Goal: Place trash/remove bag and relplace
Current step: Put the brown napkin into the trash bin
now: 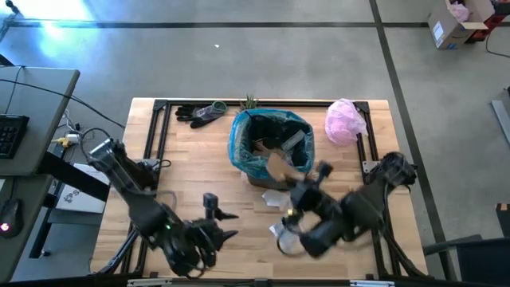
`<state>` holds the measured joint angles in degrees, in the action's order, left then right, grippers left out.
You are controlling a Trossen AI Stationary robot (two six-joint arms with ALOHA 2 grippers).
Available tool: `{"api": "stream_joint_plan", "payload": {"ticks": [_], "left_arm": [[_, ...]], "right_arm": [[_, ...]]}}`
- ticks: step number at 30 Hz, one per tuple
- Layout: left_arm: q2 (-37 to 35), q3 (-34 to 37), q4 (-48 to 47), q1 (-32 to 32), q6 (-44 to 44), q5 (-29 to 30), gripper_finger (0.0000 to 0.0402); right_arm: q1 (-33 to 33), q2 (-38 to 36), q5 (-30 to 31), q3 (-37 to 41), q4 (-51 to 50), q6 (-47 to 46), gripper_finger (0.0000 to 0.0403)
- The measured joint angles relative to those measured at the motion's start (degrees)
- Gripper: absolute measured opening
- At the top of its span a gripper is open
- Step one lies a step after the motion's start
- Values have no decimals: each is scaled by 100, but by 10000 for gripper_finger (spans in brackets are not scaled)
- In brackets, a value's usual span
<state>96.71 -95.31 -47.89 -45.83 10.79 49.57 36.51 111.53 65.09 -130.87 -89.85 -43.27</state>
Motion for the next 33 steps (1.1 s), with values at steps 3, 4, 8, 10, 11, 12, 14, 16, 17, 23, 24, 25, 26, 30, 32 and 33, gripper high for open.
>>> {"api": "stream_joint_plan", "payload": {"ticks": [3, 4, 8, 10, 11, 12, 14, 16, 17, 23, 24, 25, 26, 30, 32, 33], "left_arm": [[387, 0, 52, -40, 42, 19, 182], [519, 0, 103, -43, 79, 72, 182], [1031, -2, 180, -54, 292, 451, 182], [1271, 0, 233, -44, 397, 583, 182], [1380, 2, 316, -34, 428, 603, 182], [1450, 49, 472, -26, 433, 617, 182], [1488, 346, 1050, 23, 306, 552, 182], [1444, 791, 1928, 84, 73, 304, 182], [1402, 1023, 2339, 134, -13, 149, 182], [961, 2358, 4765, 447, -333, -755, 182], [874, 2543, 5086, 487, -340, -858, 182], [789, 2697, 5319, 529, -347, -946, 182], [697, 2848, 5575, 580, -346, -1017, 182], [338, 3354, 6243, 676, -352, -1172, 182], [176, 3587, 6479, 724, -350, -1183, 182], [98, 3687, 6602, 729, -349, -1191, 182]], "right_arm": [[-489, -99, -410, -392, -11, 544, 0], [-679, -165, -638, -424, 2, 672, 0], [-1528, -519, -1726, -82, -17, 732, 0], [-1935, -654, -2312, 132, -18, 759, 0], [-2106, -701, -2501, 235, -13, 768, 0], [-2263, -724, -2671, 312, -33, 788, 0], [-2505, -742, -2999, 406, -21, 971, 0], [-2665, -731, -3281, 430, -3, 1131, 0], [-2722, -721, -3364, 430, 45, 1210, 0], [-2946, -719, -3831, 428, 235, 1429, 1], [-2987, -718, -3993, 428, 246, 1487, 3], [-3027, -718, -4114, 428, 278, 1513, 7], [-3054, -718, -4173, 428, 286, 1509, 14], [-3072, -718, -4181, 428, 237, 1458, 63], [-3066, -718, -4219, 428, 179, 1392, 92], [-3064, -718, -4224, 428, 134, 1371, 105]]}}
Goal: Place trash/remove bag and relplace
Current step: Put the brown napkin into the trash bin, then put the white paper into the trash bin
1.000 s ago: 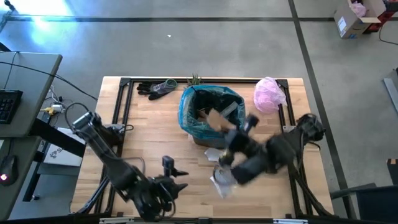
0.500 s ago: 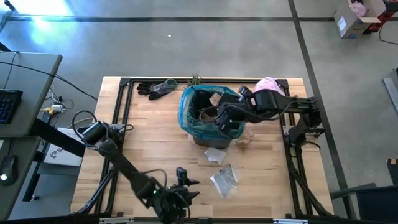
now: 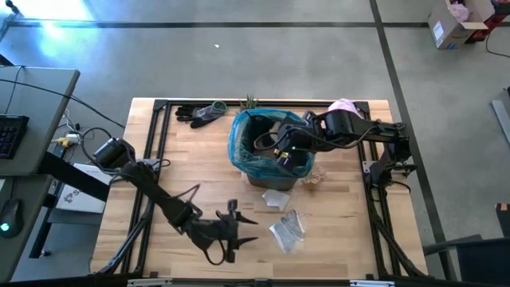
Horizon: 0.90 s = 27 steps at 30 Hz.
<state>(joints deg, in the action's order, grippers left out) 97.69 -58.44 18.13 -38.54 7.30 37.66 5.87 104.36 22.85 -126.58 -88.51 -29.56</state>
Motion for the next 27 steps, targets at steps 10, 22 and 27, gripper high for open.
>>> {"api": "stream_joint_plan", "payload": {"ticks": [10, 22, 27], "left_arm": [[-278, 529, 213, 302, 302, -434, 182], [-63, 525, -530, 1311, 146, -1077, 182], [249, 527, -579, 1634, -7, -1336, 182]], "right_arm": [[216, 0, 124, 0, 39, -18, 166], [1913, 0, 1094, 18, 277, -592, 167], [2872, 0, 1710, 628, 382, -1564, 167]]}}
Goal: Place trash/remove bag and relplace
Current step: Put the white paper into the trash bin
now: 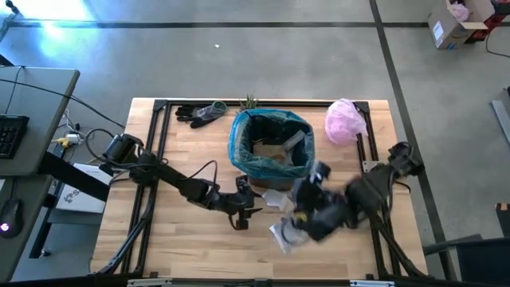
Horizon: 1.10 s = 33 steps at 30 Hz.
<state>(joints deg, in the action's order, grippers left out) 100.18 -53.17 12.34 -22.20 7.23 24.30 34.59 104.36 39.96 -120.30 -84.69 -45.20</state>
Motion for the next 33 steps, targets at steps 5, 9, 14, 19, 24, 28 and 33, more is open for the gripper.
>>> {"api": "stream_joint_plan", "payload": {"ticks": [5, 9, 14, 19, 24, 28, 33], "left_arm": [[369, 0, 23, 211, 2, -253, 182], [644, -2, 120, 336, 184, -282, 182], [717, -3, -37, 482, 479, 314, 182], [746, -7, -165, 694, 743, 88, 182], [877, -7, -162, 858, 926, -350, 182], [975, -11, -150, 896, 962, -592, 182], [1167, -11, -59, 908, 1027, -729, 182]], "right_arm": [[683, 2, 340, 1564, 196, -1723, 160], [918, 6, 375, 3231, 1351, -2403, 144], [844, 14, 333, 4902, 3533, -569, 138], [457, 13, 459, 5529, 3657, 335, 138], [23, 4, 110, 5801, 4522, 1734, 138], [-192, 4, -514, 6119, 5796, 2809, 138], [-323, 7, -525, 6235, 6079, 3397, 138]]}}
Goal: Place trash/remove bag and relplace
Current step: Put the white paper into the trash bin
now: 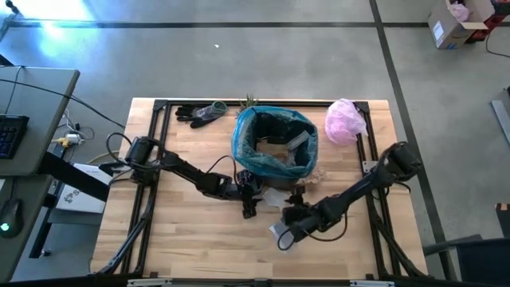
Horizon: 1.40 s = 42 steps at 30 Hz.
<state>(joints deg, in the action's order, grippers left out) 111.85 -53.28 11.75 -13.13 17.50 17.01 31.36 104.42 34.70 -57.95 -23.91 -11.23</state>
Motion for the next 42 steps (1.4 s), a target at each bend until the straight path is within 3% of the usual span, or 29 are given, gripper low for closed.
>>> {"api": "stream_joint_plan", "payload": {"ticks": [7, 28, 35, 38, 42], "left_arm": [[171, -2, 412, -1, 9, 35, 182], [215, -252, 534, -2, -62, -239, 182], [606, -629, 547, -68, -117, -406, 182], [760, -787, 505, -144, -188, -336, 182], [816, -833, 417, -203, -283, -277, 182]], "right_arm": [[-188, 340, -345, -3, 112, 529, 138], [-329, 626, 161, -8, 634, 804, 138], [-497, 636, 103, 0, 918, 924, 135], [-550, 636, -28, -4, 897, 640, 105], [-510, 641, -137, -4, 813, 359, 19]]}}
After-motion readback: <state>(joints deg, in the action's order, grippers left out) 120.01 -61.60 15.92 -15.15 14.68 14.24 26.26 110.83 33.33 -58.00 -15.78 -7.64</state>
